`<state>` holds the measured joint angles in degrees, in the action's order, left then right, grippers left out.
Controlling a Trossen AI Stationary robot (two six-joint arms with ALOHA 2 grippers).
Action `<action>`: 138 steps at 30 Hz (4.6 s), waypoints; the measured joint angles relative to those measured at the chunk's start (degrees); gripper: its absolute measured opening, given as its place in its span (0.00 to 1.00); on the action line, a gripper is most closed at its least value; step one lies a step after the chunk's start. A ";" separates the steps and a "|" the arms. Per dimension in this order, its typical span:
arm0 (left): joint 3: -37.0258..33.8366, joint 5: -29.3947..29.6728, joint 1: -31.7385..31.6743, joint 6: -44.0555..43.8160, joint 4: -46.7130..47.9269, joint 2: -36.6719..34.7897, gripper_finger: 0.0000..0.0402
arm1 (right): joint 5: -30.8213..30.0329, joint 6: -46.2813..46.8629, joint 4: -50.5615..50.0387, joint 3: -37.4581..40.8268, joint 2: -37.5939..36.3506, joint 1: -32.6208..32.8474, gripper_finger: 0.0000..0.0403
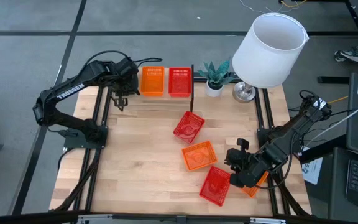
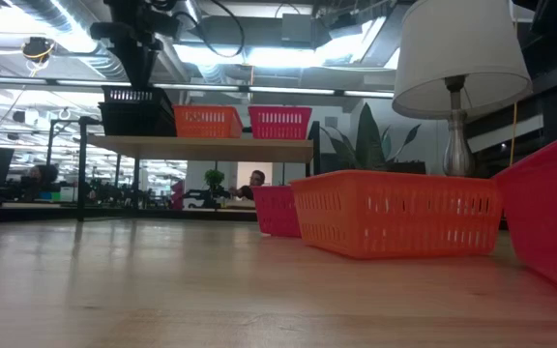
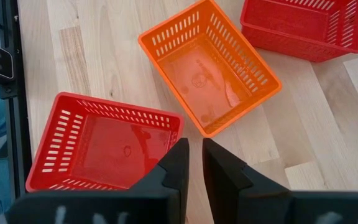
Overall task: Stack baskets on shelf by color
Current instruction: Stack the black bin on top of the other stacked black bins on the shelf, then stack the right orange bin on top of the other orange bin on the shelf
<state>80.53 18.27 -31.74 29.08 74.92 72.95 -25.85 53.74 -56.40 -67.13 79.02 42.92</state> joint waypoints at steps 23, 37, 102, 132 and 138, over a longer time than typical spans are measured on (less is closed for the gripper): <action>0.00 0.28 1.83 -4.85 2.38 0.45 0.26 | 0.00 0.00 0.00 0.00 0.00 0.00 0.11; 0.00 -4.35 1.78 -4.72 1.74 0.98 0.25 | 0.00 0.00 0.00 0.00 0.00 0.01 0.11; -8.17 0.58 3.91 -14.05 3.86 -0.66 0.24 | -0.02 -0.07 0.80 0.00 -0.02 0.00 0.11; -40.85 -20.12 43.65 -42.61 -44.65 -42.47 0.15 | -8.57 -0.24 2.93 0.00 -0.04 0.00 0.11; -55.10 -11.19 45.26 -37.89 -61.73 -53.17 0.15 | -8.57 -0.24 2.89 0.00 -0.04 0.01 0.11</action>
<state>25.43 7.08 13.52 -8.81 13.19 19.77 -34.41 53.49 -53.52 -67.13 78.98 42.93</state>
